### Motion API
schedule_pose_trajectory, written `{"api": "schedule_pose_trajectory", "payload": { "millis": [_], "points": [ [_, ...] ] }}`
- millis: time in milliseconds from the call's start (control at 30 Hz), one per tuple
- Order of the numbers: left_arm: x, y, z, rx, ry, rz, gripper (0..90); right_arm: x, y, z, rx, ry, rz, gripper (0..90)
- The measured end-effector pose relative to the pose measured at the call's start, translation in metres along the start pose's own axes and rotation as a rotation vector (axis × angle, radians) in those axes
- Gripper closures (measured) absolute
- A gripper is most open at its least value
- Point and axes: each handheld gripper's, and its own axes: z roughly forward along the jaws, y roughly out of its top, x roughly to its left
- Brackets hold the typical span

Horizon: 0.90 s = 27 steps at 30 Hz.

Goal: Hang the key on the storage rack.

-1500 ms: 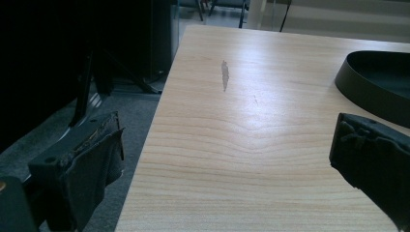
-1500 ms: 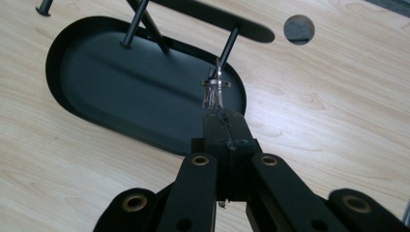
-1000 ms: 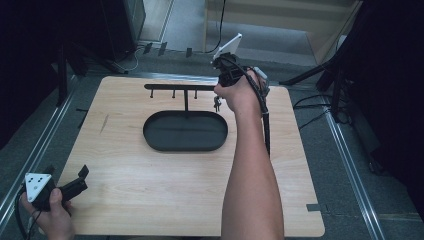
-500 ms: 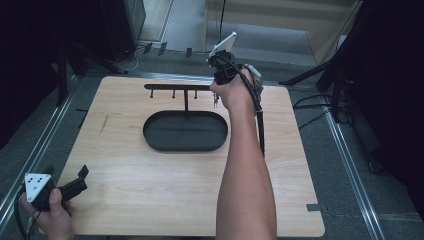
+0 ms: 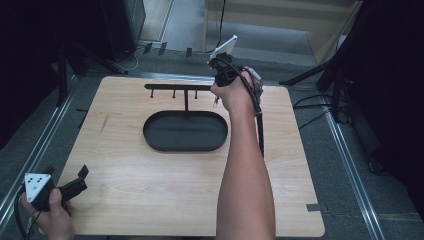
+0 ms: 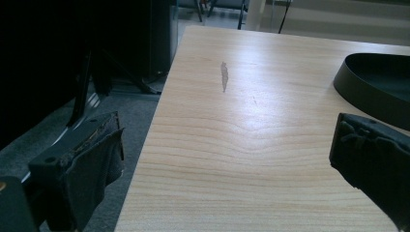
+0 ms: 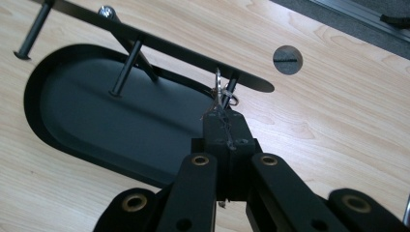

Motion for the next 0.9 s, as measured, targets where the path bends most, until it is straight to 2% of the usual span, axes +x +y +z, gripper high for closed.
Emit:
{"api": "schedule_pose_trajectory", "payload": {
  "millis": [600, 800, 900],
  "points": [
    [0.0, 0.0, 0.0, -0.003, 0.001, 0.0, 0.0, -0.005, -0.004, 0.002, -0.022, 0.019, 0.021, 89.6],
    [0.0, 0.0, 0.0, -0.001, 0.001, 0.001, 0.0, -0.014, -0.009, 0.003, -0.036, -0.022, 0.042, 79.2],
    [0.0, 0.0, 0.0, -0.001, 0.002, 0.002, 0.0, -0.023, -0.015, 0.003, -0.029, -0.031, 0.065, 78.2]
  ]
}}
